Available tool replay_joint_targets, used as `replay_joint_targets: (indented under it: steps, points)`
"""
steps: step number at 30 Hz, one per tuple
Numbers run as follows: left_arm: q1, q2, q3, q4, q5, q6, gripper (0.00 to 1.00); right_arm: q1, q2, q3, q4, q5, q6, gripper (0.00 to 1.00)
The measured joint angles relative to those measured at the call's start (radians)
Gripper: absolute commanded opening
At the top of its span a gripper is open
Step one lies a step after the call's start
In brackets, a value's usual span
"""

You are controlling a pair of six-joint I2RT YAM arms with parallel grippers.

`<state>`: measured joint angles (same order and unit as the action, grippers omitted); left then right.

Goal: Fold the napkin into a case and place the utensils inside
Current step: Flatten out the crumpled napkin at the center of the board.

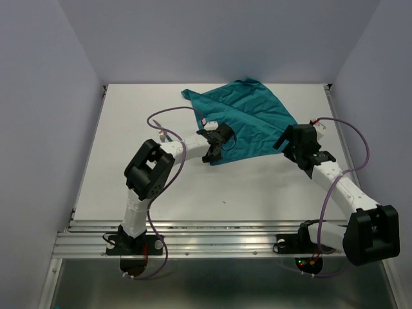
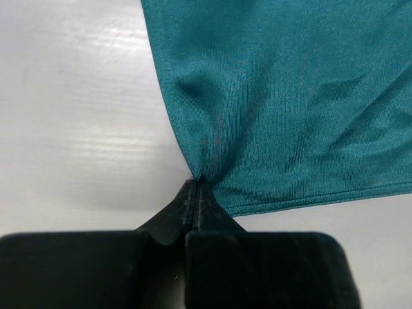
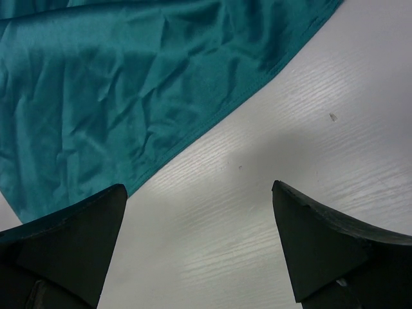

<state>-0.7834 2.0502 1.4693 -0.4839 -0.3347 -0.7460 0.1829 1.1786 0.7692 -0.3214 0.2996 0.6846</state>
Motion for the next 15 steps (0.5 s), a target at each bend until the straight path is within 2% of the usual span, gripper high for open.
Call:
replay_joint_targets:
  steps: [7,15]
  points:
    - [0.033,-0.211,-0.289,0.084,0.079,0.101,0.0,0.0,0.045,0.0,0.0,0.008,-0.033,1.0]
    - [0.074,-0.316,-0.424,0.145,0.137,0.166,0.0,0.0,0.062,-0.059,0.058,0.016,-0.049,0.96]
